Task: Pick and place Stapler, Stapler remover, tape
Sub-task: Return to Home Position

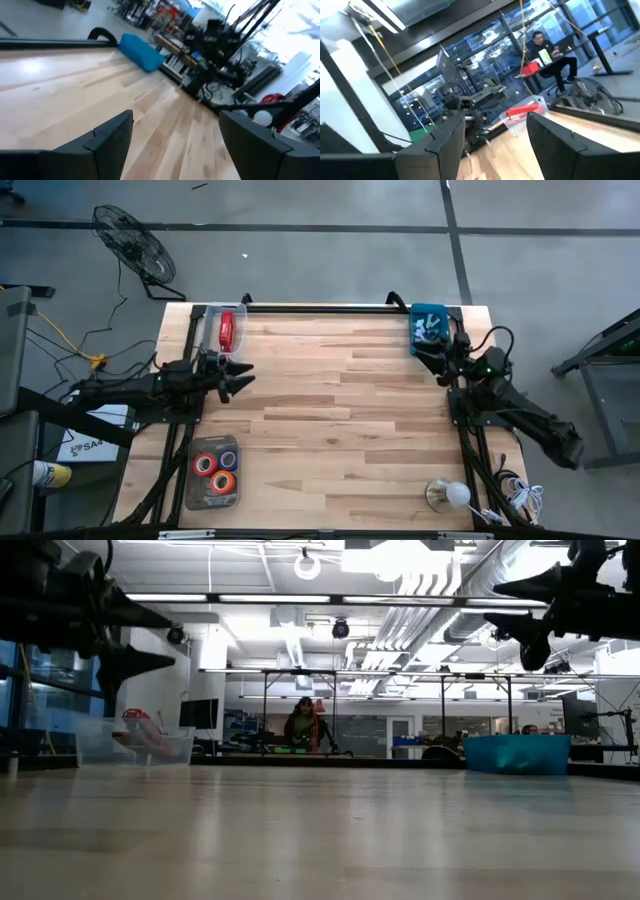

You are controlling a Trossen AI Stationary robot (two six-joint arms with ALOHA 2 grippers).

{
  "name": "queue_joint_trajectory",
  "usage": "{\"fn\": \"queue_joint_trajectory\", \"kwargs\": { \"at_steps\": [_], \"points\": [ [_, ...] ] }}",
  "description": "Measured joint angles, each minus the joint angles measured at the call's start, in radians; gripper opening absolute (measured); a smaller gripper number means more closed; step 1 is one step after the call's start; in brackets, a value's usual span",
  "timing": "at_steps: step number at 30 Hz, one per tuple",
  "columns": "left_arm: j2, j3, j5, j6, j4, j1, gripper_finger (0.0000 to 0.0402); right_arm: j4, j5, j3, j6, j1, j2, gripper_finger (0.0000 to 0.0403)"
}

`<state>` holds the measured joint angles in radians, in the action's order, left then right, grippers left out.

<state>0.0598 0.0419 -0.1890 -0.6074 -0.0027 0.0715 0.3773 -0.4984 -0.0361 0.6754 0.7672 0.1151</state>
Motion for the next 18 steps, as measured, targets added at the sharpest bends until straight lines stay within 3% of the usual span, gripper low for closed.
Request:
{"fn": "queue_joint_trajectory", "kwargs": {
  "at_steps": [12,18],
  "points": [
    [-0.021,-0.007,-0.002,0.027,0.007,0.0,0.0291,-0.056,0.268,0.026,-0.102,-0.349,0.001,0.0204],
    [-0.021,-0.008,-0.002,0.027,0.005,0.0,0.0291,-0.214,0.562,0.026,-0.165,-0.549,0.001,0.0204]
  ]
}}
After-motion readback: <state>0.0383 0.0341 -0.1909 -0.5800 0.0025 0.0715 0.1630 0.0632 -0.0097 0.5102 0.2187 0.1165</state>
